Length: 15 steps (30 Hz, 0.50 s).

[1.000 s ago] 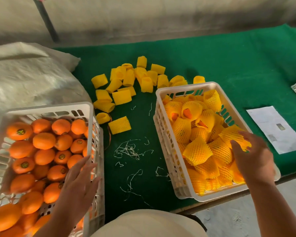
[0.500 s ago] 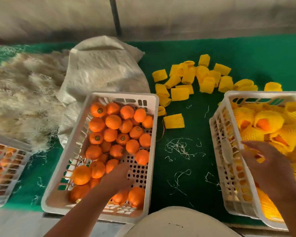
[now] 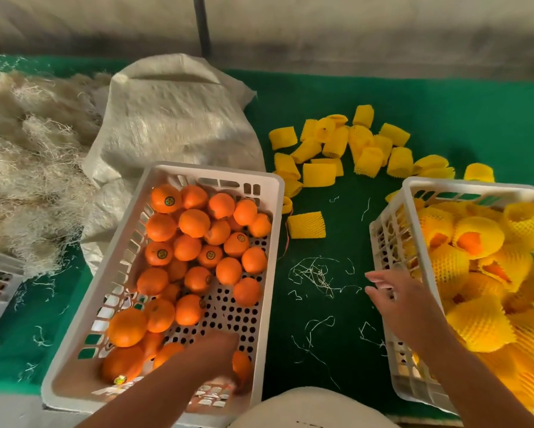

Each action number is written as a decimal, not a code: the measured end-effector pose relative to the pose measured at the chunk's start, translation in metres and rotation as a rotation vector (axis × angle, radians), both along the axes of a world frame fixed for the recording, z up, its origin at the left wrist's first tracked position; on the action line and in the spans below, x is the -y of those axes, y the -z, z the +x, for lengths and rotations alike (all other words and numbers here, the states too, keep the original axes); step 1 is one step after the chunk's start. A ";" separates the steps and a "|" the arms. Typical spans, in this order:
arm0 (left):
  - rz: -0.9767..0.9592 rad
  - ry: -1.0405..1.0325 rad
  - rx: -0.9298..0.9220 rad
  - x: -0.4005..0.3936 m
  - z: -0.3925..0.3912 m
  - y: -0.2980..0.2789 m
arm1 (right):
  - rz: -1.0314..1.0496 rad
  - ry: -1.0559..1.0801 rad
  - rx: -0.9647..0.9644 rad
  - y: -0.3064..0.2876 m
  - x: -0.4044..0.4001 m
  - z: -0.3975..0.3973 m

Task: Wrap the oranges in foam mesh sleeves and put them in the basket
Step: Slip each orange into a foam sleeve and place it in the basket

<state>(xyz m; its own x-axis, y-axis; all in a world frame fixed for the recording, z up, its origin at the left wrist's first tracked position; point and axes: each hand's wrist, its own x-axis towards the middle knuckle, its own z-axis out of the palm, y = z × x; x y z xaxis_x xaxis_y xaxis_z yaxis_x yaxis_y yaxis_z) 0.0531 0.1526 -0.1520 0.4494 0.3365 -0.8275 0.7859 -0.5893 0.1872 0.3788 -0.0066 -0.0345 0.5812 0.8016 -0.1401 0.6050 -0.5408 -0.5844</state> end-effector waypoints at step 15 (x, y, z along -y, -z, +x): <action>-0.264 -1.303 0.644 -0.044 -0.001 -0.061 | -0.268 -0.088 -0.211 0.062 -0.122 0.023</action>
<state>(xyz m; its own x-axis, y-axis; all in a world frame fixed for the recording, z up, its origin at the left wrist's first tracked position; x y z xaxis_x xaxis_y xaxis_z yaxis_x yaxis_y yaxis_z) 0.0516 0.1970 -0.0914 0.2610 0.6570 -0.7072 0.4643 0.5569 0.6887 0.4020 0.1151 -0.0966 0.4475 0.7657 -0.4620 0.5373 -0.6432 -0.5456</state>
